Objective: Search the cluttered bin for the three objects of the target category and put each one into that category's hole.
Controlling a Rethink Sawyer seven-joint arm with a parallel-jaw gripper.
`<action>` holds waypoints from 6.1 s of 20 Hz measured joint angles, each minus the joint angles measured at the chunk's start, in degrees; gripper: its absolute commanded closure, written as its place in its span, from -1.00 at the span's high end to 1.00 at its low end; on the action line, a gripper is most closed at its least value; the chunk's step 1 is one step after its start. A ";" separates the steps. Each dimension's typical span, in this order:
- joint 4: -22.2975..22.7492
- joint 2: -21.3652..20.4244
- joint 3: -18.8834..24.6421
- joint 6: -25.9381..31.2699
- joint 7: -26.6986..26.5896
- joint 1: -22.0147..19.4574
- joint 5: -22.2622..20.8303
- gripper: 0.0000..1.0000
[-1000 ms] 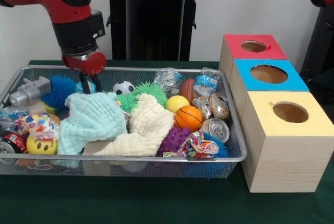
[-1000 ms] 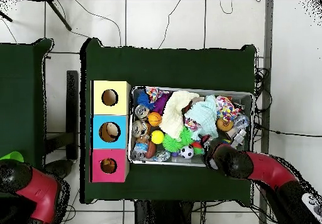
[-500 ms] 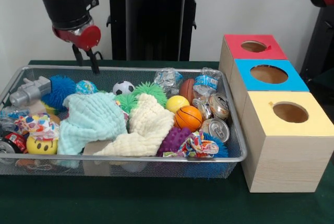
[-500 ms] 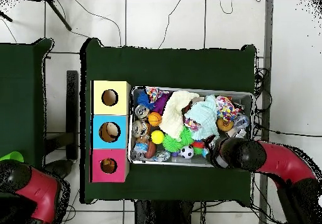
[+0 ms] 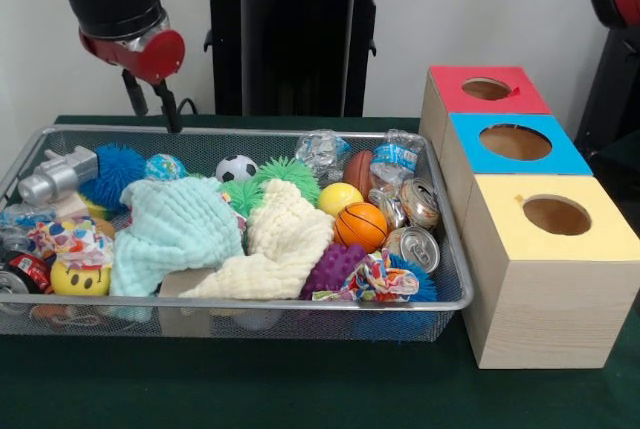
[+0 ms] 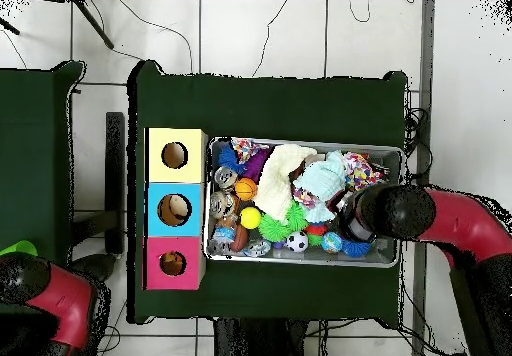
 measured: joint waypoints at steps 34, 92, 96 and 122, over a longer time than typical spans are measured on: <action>-18.10 16.25 2.49 0.01 -10.72 -1.14 -3.25 1.00; -23.13 18.91 2.17 -14.25 -12.98 0.61 -6.93 1.00; -22.86 18.82 2.16 -14.91 -12.98 0.52 -6.99 1.00; -12.37 18.04 2.32 -25.17 -12.98 -5.17 -7.59 1.00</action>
